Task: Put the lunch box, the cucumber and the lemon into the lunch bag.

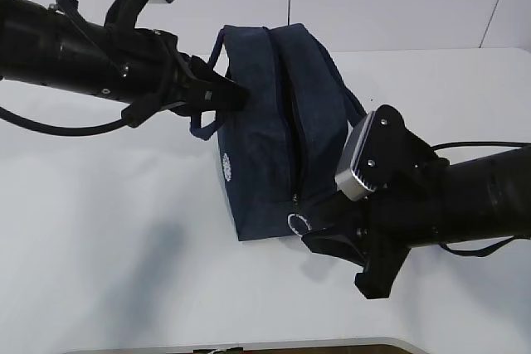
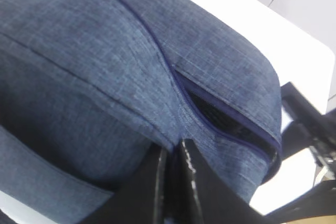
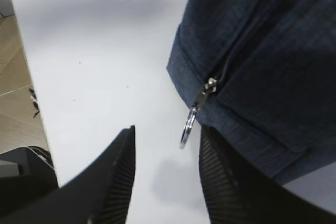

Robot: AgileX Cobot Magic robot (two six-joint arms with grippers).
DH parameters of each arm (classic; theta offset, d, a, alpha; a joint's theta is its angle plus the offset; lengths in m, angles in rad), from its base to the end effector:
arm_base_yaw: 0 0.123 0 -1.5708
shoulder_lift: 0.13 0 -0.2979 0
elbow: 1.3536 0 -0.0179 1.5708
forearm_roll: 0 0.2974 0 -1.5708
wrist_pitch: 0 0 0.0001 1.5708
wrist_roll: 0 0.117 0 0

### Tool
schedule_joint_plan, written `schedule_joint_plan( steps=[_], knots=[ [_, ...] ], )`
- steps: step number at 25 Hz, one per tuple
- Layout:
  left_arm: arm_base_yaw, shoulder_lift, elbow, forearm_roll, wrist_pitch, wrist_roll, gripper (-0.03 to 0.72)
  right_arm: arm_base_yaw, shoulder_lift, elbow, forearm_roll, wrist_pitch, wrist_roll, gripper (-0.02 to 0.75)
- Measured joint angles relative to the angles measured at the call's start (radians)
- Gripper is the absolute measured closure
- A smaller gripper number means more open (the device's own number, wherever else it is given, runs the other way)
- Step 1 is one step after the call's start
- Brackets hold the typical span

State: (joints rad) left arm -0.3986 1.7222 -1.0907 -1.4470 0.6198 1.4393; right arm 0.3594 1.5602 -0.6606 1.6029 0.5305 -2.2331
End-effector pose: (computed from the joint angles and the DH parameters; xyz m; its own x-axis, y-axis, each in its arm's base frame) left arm 0.3641 -0.2266 0.2140 -0.5294 0.2409 -0.8134 0.7566 0.5678 -0.3243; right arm 0.2822 0.1693 0.1433 -0.1693 -0.6029 -0.7796 -0.9058 0.4070 -0.1181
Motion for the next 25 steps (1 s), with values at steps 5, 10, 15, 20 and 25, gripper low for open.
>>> schedule_joint_plan(
  steps=[5,10,15,20,25],
  knots=[
    [0.0,0.0,0.0,0.0,0.016,0.0,0.687,0.0,0.043,0.0,0.131,-0.011,-0.094,0.402],
    [0.0,0.0,0.0,0.0,0.023,0.0,0.687,0.0,0.087,0.0,0.169,-0.017,-0.131,0.402],
    [0.0,0.0,0.0,-0.002,0.027,0.0,0.687,0.0,0.129,-0.002,0.171,0.004,-0.161,0.402],
    [0.0,0.0,0.0,-0.023,0.027,0.0,0.687,0.0,0.167,-0.039,0.171,0.011,-0.165,0.402],
    [0.0,0.0,0.0,-0.029,0.027,0.0,0.687,0.0,0.177,-0.063,0.171,0.014,-0.165,0.403]
  ],
)
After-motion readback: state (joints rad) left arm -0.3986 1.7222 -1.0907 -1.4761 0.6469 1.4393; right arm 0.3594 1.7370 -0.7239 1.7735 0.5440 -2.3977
